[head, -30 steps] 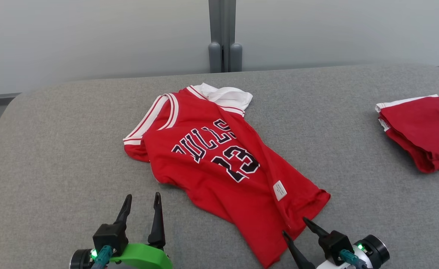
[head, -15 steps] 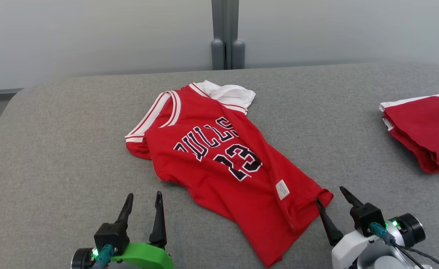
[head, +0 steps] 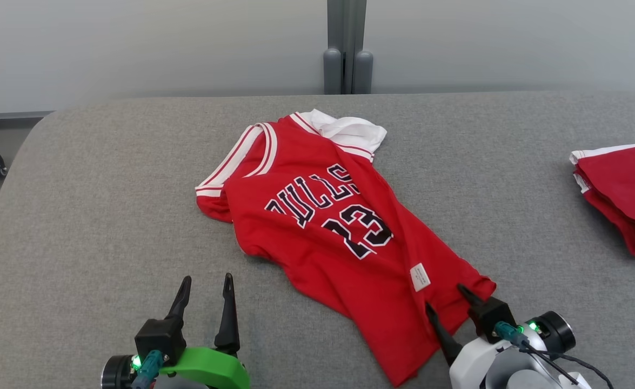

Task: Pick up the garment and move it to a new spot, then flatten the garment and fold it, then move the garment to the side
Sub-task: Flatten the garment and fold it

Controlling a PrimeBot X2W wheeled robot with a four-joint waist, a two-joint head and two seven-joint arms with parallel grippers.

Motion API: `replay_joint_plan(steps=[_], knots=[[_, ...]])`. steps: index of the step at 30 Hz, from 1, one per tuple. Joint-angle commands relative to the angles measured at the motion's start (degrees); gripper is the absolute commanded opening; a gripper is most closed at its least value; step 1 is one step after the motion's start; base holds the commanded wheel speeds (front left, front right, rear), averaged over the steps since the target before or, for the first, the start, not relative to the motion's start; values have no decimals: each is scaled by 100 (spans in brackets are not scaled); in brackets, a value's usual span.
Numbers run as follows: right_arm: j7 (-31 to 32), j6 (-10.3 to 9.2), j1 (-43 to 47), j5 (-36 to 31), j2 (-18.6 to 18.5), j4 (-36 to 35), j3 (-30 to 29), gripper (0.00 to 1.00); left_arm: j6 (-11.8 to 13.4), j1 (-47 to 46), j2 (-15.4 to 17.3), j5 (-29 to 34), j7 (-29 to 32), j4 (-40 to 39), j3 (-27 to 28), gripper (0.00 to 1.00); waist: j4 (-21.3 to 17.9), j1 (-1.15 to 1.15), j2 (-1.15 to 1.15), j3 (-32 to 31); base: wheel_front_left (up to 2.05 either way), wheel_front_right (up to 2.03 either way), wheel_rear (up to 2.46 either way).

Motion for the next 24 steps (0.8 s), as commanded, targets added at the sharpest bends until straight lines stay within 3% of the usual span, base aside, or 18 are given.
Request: replay_joint_plan(steps=[1,4,6,11,17,24], knots=[[-22,-9,-95,47,35,77,67,100,-7,-71,11,10,0,-12,15,100,-2,0,0,6,0,0,0],[-53,-9,-136,93,76,236,192,98,9,-62,11,17,0,-29,35,100,-21,0,0,19,0,0,0],[-74,-9,-184,116,114,337,262,48,16,-58,11,17,0,-31,28,100,-39,0,0,25,0,0,0],[-106,-9,-267,218,160,557,306,0,8,-69,11,17,0,-21,17,100,-72,0,0,28,0,0,0],[-223,-9,-125,354,196,446,102,0,2,-57,11,22,0,-12,32,100,-109,0,0,-2,0,0,0],[-282,-9,627,463,302,-333,-489,0,3,35,11,15,0,-15,78,100,-230,0,0,-58,0,0,0]])
